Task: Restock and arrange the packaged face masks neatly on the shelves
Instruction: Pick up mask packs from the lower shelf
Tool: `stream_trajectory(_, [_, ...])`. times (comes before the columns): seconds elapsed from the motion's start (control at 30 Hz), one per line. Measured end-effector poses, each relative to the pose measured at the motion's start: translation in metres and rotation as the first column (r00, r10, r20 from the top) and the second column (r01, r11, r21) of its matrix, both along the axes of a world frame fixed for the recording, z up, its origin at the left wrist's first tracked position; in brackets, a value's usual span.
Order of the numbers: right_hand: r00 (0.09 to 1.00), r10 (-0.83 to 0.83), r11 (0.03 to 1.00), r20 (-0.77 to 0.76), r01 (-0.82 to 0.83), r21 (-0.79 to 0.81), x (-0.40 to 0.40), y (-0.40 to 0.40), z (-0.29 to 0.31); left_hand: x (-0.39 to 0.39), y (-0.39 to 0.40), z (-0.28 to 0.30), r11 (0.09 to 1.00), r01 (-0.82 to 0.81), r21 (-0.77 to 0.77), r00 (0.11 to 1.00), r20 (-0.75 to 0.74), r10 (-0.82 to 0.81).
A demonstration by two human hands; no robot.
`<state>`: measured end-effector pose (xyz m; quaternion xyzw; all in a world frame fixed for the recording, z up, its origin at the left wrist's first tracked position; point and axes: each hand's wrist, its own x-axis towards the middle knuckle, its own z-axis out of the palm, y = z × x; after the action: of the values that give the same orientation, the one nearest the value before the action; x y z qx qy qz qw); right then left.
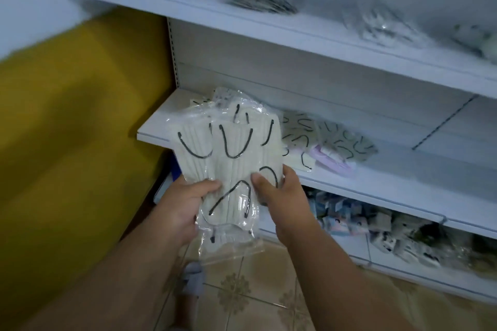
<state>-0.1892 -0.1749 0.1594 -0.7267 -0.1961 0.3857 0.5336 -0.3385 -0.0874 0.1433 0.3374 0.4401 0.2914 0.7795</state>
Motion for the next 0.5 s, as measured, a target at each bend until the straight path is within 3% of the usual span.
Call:
stream_trajectory(0.2, [0.989, -0.129, 0.974, -0.076, 0.14, 0.176, -0.012, -0.04, 0.058, -0.004, -0.04, 0.071, 0.985, 0.052, 0.163, 0.998, 0.011, -0.054])
stream_trajectory(0.33, [0.986, -0.055, 0.982, -0.155, 0.082, 0.171, -0.023, -0.055, 0.094, 0.0, -0.05, 0.103, 0.974, 0.067, 0.214, 0.997, 0.032, -0.076])
stream_trajectory(0.43, [0.998, 0.008, 0.979, -0.063, 0.005, 0.206, -0.025, -0.055, 0.106, 0.006, -0.048, 0.123, 0.966, 0.106, 0.237, 0.994, 0.015, -0.113])
stream_trajectory(0.5, [0.997, -0.076, 0.969, -0.03, 0.081, 0.231, -0.024, -0.048, 0.116, 0.009, -0.04, 0.136, 0.982, 0.119, 0.147, 0.99, 0.059, -0.128])
